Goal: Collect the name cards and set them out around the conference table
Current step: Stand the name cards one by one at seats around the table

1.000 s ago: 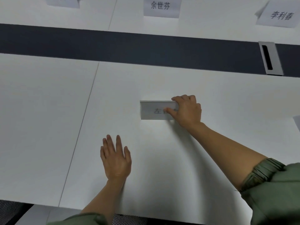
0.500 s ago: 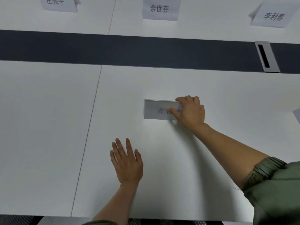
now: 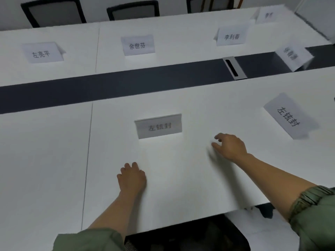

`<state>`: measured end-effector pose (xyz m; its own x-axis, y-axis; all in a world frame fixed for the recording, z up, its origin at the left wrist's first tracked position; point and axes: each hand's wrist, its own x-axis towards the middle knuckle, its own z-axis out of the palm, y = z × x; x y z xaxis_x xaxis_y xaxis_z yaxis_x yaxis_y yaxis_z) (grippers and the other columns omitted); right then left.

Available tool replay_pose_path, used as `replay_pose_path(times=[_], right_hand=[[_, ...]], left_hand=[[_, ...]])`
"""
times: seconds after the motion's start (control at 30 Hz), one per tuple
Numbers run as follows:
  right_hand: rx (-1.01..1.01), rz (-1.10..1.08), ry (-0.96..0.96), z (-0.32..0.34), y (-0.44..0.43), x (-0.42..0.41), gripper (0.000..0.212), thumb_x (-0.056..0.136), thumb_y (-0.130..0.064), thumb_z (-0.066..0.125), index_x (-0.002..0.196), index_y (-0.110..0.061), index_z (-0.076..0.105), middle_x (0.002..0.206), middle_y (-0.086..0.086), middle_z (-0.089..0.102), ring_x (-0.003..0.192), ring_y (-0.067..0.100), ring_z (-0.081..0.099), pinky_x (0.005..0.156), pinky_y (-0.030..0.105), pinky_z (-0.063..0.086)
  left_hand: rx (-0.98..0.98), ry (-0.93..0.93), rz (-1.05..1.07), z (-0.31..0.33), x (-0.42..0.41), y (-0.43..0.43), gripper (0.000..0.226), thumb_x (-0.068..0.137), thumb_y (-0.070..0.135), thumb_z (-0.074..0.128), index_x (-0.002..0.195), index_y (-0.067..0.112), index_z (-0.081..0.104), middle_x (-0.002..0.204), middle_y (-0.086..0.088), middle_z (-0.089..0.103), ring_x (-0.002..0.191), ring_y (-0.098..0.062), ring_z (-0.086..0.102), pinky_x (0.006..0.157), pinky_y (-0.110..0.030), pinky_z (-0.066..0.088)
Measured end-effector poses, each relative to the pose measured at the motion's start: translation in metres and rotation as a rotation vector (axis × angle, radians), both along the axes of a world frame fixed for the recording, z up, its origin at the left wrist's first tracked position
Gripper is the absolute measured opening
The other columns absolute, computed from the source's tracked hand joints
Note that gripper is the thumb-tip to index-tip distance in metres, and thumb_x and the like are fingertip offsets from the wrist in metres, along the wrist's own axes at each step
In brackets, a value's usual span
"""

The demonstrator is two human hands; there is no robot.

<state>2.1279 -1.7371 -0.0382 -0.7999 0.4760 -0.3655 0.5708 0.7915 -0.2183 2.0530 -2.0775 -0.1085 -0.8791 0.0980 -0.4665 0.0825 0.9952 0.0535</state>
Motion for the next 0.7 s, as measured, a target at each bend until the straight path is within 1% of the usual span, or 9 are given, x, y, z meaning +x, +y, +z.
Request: replay_pose_path(times=[0.07, 0.1, 0.17, 0.23, 0.33, 0.43, 0.53, 0.6, 0.7], right_hand=[[-0.017, -0.051, -0.014, 0.006, 0.022, 0.036, 0.039, 0.094, -0.042, 0.054, 0.127, -0.021, 0.059, 0.119, 0.001, 0.067, 0.11, 0.023, 0.06, 0.088, 0.033, 0.046], [-0.021, -0.079, -0.027, 0.01, 0.035, 0.056, 0.039, 0.094, -0.041, 0.054, 0.126, -0.022, 0.06, 0.116, 0.001, 0.068, 0.109, 0.023, 0.06, 0.087, 0.033, 0.047], [-0.024, -0.122, -0.043, 0.015, 0.059, 0.086, 0.037, 0.093, -0.041, 0.054, 0.124, -0.022, 0.061, 0.114, 0.001, 0.068, 0.108, 0.023, 0.06, 0.087, 0.033, 0.048], [-0.029, -0.158, -0.028, 0.022, 0.088, 0.12, 0.036, 0.092, -0.04, 0.055, 0.122, -0.023, 0.062, 0.114, 0.0, 0.068, 0.107, 0.023, 0.06, 0.086, 0.033, 0.048], [-0.024, -0.159, 0.014, 0.03, 0.13, 0.163, 0.035, 0.091, -0.041, 0.055, 0.12, -0.024, 0.062, 0.115, 0.0, 0.068, 0.105, 0.022, 0.061, 0.085, 0.033, 0.048], [-0.009, -0.159, 0.041, 0.043, 0.185, 0.215, 0.035, 0.091, -0.043, 0.054, 0.12, -0.024, 0.062, 0.116, -0.001, 0.067, 0.106, 0.022, 0.059, 0.083, 0.032, 0.047], [0.002, -0.186, 0.074, 0.054, 0.236, 0.261, 0.036, 0.091, -0.043, 0.054, 0.121, -0.024, 0.062, 0.116, -0.001, 0.067, 0.106, 0.022, 0.06, 0.079, 0.03, 0.044], [0.005, -0.223, 0.082, 0.061, 0.269, 0.291, 0.036, 0.092, -0.042, 0.054, 0.121, -0.023, 0.062, 0.116, 0.0, 0.067, 0.105, 0.023, 0.06, 0.079, 0.03, 0.045], [0.019, -0.275, 0.074, 0.067, 0.312, 0.322, 0.036, 0.092, -0.042, 0.054, 0.122, -0.022, 0.061, 0.119, 0.001, 0.066, 0.105, 0.024, 0.06, 0.081, 0.032, 0.047]], left_hand=[[0.106, -0.034, -0.023, 0.016, 0.009, 0.021, 0.026, 0.094, 0.028, 0.039, 0.111, 0.013, 0.053, 0.112, -0.007, 0.06, 0.104, -0.027, 0.056, 0.079, -0.033, 0.043], [0.154, -0.049, -0.029, 0.023, 0.019, 0.037, 0.027, 0.093, 0.027, 0.04, 0.113, 0.014, 0.054, 0.112, -0.006, 0.062, 0.103, -0.026, 0.057, 0.076, -0.031, 0.041], [0.217, -0.06, -0.049, 0.032, 0.035, 0.067, 0.032, 0.093, 0.029, 0.042, 0.119, 0.017, 0.055, 0.116, -0.004, 0.063, 0.105, -0.024, 0.057, 0.073, -0.029, 0.039], [0.26, -0.061, -0.092, 0.043, 0.055, 0.104, 0.035, 0.094, 0.032, 0.044, 0.125, 0.019, 0.054, 0.121, -0.003, 0.062, 0.11, -0.022, 0.055, 0.076, -0.03, 0.04], [0.307, -0.058, -0.131, 0.057, 0.083, 0.159, 0.036, 0.094, 0.033, 0.045, 0.126, 0.02, 0.055, 0.124, -0.003, 0.06, 0.114, -0.022, 0.053, 0.081, -0.031, 0.042], [0.354, -0.051, -0.149, 0.069, 0.123, 0.228, 0.036, 0.094, 0.034, 0.046, 0.125, 0.019, 0.056, 0.123, -0.004, 0.06, 0.114, -0.023, 0.052, 0.085, -0.033, 0.043], [0.406, -0.042, -0.162, 0.08, 0.159, 0.289, 0.035, 0.093, 0.034, 0.048, 0.123, 0.019, 0.058, 0.122, -0.005, 0.061, 0.11, -0.024, 0.056, 0.086, -0.034, 0.046], [0.449, -0.048, -0.187, 0.088, 0.18, 0.326, 0.035, 0.092, 0.034, 0.049, 0.122, 0.018, 0.059, 0.121, -0.005, 0.062, 0.108, -0.025, 0.058, 0.087, -0.036, 0.049], [0.482, -0.052, -0.215, 0.098, 0.202, 0.37, 0.035, 0.091, 0.033, 0.05, 0.122, 0.018, 0.059, 0.122, -0.005, 0.063, 0.109, -0.025, 0.058, 0.087, -0.037, 0.049]])
